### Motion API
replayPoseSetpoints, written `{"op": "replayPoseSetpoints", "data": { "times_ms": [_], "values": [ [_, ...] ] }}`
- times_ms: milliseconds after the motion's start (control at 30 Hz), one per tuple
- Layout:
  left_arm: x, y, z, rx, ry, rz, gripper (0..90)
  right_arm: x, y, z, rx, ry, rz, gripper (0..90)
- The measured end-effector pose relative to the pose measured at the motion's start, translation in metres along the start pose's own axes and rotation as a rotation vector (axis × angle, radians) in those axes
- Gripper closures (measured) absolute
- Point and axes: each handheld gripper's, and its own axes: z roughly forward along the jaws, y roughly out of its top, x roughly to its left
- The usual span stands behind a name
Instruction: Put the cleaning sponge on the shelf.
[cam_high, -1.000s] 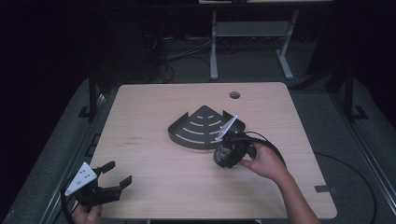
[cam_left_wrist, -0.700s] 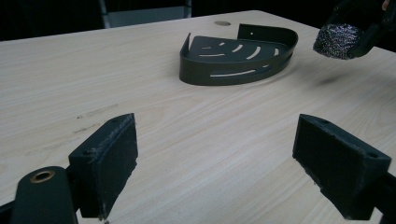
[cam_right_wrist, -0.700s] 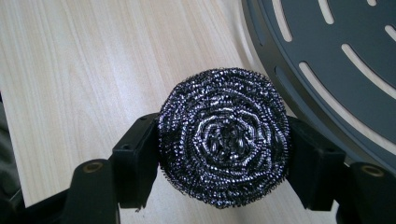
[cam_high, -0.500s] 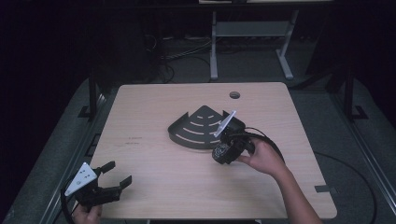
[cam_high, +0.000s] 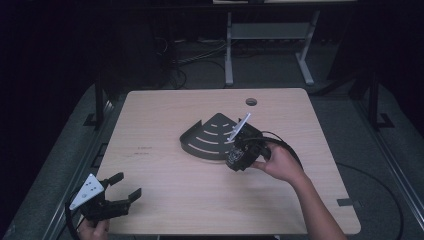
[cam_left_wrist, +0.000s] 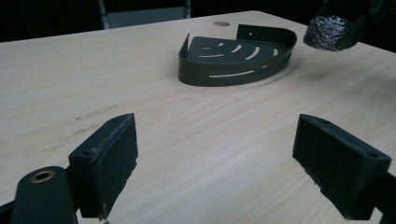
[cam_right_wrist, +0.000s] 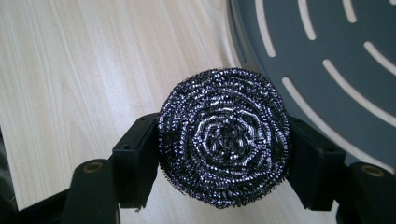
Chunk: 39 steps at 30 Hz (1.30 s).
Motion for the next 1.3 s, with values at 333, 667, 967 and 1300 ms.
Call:
{"op": "replayPoseSetpoints", "data": {
  "times_ms": [333, 667, 967, 1300],
  "values": [
    [0.000, 0.000, 0.000, -0.005, 0.001, -0.001, 13.3, -0.008, 0.011, 0.001, 0.009, 0.005, 0.008, 32.6],
    [0.000, 0.000, 0.000, -0.005, 0.000, -0.001, 13.2, -0.017, 0.019, 0.002, 0.019, 0.002, 0.015, 32.6],
    [0.001, 0.000, -0.001, -0.006, 0.002, -0.003, 13.2, -0.025, 0.032, 0.002, 0.038, -0.011, 0.010, 32.6],
    [0.002, 0.000, -0.002, -0.007, 0.003, 0.000, 13.2, -0.037, 0.045, 0.005, 0.053, -0.018, 0.020, 32.6]
  ]
}}
